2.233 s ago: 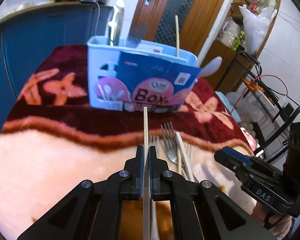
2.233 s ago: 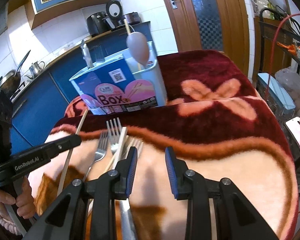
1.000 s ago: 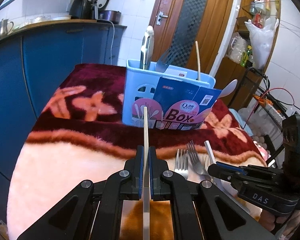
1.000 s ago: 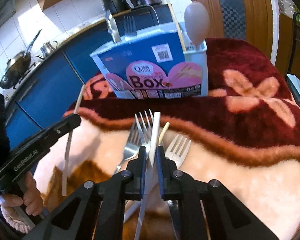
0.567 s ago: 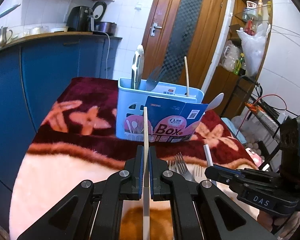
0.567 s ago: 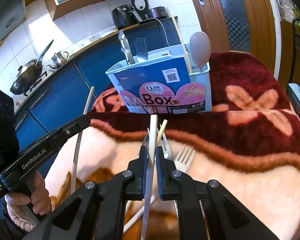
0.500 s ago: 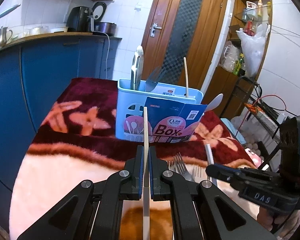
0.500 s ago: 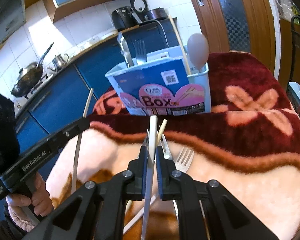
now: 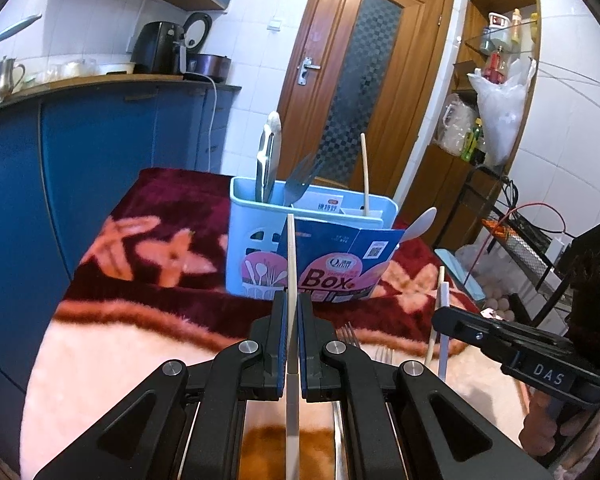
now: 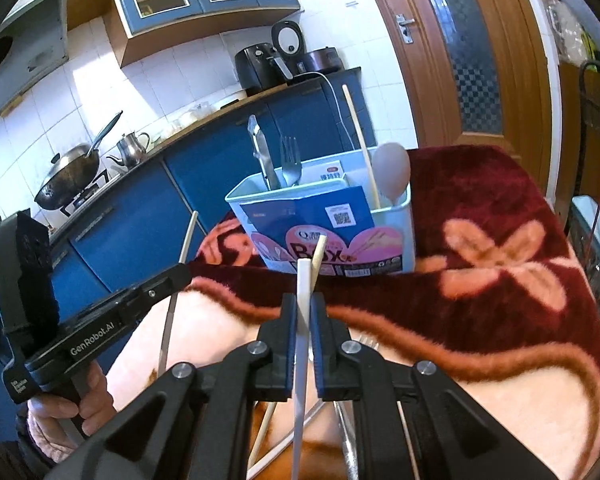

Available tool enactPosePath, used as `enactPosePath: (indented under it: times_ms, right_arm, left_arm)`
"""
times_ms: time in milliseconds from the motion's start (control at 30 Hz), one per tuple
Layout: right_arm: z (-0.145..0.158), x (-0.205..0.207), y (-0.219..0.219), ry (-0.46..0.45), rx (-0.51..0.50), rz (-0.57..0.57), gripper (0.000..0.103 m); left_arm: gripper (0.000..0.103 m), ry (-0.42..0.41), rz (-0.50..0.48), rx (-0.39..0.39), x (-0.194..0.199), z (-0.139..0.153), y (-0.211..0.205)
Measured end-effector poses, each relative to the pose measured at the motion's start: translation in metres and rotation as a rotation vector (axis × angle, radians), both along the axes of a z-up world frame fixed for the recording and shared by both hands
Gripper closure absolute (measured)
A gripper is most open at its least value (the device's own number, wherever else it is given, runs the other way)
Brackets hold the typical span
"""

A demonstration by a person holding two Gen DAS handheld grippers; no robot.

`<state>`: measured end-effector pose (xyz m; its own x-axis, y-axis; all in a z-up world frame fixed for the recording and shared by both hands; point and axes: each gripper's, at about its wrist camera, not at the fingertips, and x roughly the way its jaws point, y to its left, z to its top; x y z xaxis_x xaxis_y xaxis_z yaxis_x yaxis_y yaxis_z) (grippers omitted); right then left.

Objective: Organize utensils
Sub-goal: 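Grasp a white plastic utensil with the right tool while the left lifts the white chopstick, then carry the white chopstick into the blue holder with the left tool while the right drops its utensil in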

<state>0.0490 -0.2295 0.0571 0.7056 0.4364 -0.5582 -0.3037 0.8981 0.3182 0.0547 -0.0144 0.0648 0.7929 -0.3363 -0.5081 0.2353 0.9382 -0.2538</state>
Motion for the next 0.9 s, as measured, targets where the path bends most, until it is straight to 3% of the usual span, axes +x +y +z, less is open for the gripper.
enactPosePath:
  times_ms: [133,267,433,600,900]
  right_arm:
    - [-0.010,0.007,-0.002,0.021,-0.034,-0.024,0.094]
    - [-0.012,0.015,-0.015,0.021,0.026,-0.047,0.094]
    - [0.009,0.017,-0.024,-0.053,0.075,-0.055,0.094]
    - [0.031,0.012,-0.022,-0.143,0.047,-0.064,0.095]
    - [0.053,0.009,-0.023,-0.223,0.043,-0.096,0.095]
  left_arm:
    - [0.099,-0.002,-0.002,-0.007,0.000,0.000,0.000]
    - [0.099,-0.002,-0.003,-0.006,0.001,0.000,0.000]
    - [0.099,-0.007,0.006,-0.011,0.004,0.003,0.002]
    - [0.099,-0.023,0.003,-0.015,0.008,0.009,0.001]
    - [0.099,-0.107,0.000,-0.036,0.019,0.036,0.000]
